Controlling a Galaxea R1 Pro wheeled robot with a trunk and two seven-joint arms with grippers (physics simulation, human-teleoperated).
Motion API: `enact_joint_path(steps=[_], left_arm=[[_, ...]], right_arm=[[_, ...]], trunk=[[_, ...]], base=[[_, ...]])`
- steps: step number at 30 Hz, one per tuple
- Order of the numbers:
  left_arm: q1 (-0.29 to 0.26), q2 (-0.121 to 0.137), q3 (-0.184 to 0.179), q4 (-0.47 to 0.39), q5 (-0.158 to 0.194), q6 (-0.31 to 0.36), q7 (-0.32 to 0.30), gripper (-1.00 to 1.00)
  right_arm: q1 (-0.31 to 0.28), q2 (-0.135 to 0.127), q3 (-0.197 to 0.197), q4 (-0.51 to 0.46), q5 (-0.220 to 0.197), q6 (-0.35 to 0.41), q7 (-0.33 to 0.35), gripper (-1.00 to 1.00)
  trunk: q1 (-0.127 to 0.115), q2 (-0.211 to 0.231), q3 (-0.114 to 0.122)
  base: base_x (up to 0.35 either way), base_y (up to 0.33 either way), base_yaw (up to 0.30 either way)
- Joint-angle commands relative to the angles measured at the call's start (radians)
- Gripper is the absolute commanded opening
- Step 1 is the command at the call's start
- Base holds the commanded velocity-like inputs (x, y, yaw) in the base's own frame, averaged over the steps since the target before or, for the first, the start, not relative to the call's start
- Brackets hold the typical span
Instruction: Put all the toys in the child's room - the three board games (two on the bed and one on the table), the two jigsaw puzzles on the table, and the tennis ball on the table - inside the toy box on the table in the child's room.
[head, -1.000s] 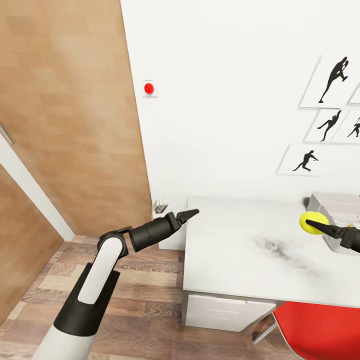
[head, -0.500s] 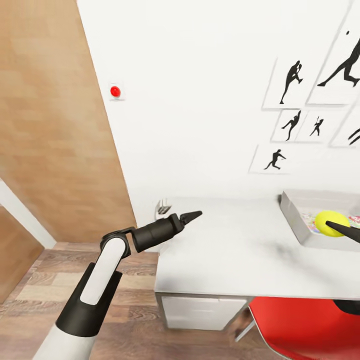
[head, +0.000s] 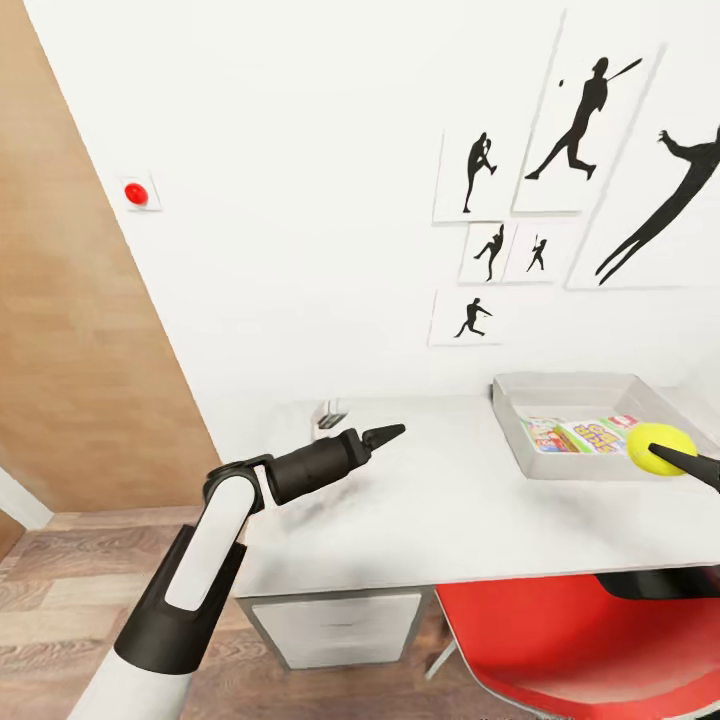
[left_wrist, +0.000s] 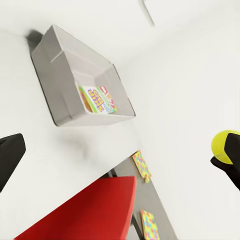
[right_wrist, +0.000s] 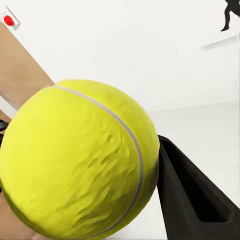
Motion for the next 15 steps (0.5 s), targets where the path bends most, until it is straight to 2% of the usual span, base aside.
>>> enact_joint_path(steps=[1, 8, 15], left_arm=[[-0.001, -0.001, 0.000, -0.001, 0.007, 0.004, 0.007, 1.00], [-0.001, 0.001, 0.002, -0.001, 0.006, 0.004, 0.002, 1.00], [0.000, 0.001, 0.002, -0.001, 0.006, 0.004, -0.002, 1.00]], right_arm=[[-0.001, 0.000, 0.001, 0.001, -0.004, 0.010, 0.001, -1.00], [-0.001, 0.001, 0.006, 0.001, -0.004, 0.011, -0.002, -1.00], [-0.001, 0.002, 0.006, 0.001, -0.004, 0.011, -0.006, -1.00]], trunk=[[0.001, -0.002, -0.001], [0.001, -0.002, 0.006], [0.001, -0.002, 0.008]], base=[[0.000, -0.279, -0.187], [0.000, -0.252, -0.143], [0.000, -0.089, -0.009]])
